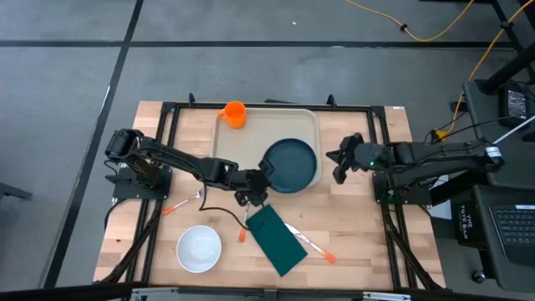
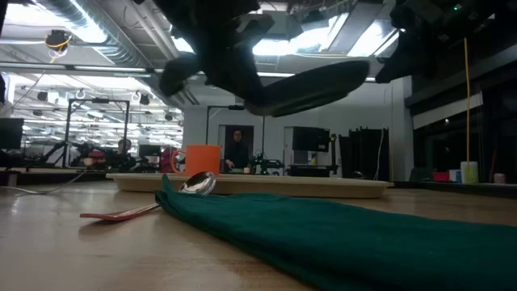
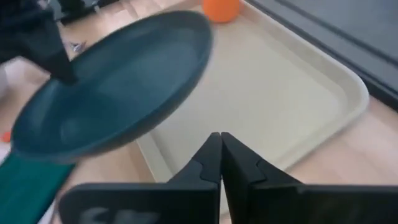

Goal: Set up tray
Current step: Put the green plate on the brown serving tray below the orange mug

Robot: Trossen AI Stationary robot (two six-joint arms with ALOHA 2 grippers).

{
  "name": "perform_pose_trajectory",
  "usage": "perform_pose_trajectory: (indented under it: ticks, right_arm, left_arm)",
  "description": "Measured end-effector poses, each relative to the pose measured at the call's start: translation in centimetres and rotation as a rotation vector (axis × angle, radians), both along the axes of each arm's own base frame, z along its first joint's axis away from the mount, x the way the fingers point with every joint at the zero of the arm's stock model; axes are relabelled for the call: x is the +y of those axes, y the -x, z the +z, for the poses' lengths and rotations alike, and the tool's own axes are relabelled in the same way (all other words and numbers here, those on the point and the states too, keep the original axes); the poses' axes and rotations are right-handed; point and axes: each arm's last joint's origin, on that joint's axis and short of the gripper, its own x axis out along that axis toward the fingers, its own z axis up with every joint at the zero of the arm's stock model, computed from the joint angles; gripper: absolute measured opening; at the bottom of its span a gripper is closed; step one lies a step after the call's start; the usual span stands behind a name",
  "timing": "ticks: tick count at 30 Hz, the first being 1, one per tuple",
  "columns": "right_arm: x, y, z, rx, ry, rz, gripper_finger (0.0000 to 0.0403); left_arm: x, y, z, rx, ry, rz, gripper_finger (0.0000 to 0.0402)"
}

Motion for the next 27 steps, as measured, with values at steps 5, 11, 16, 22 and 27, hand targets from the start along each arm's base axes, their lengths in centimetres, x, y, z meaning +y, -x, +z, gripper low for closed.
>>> perform_pose_trajectory:
  ticks: [5,11,16,22,27]
  right_arm:
    - [1.5,-1.6,-1.3,0.029,0.099,0.004,0.0005]
    - [2.3,-2.6,-2.8,0.076,0.146,-0.079,0.0005]
    - [2.6,-3.6,-3.7,0.086,0.237,-0.164,0.0008]
    - [2.8,-4.6,-4.6,0.103,0.247,-0.164,0.0006]
    - [2.9,-5.0,-5.1,0.114,0.25,-0.165,0.0007]
  left_arm:
    - [0.9,0.9,0.5,0.033,0.03,0.077,0.0002]
    - [1.5,1.3,1.1,0.029,0.033,0.101,0.0003]
    - [2.3,1.9,0.9,0.072,0.07,0.182,0.0003]
    - [2.6,2.8,0.3,0.157,0.16,0.273,0.0003]
    - [2.7,3.4,0.0,0.204,0.197,0.36,0.0003]
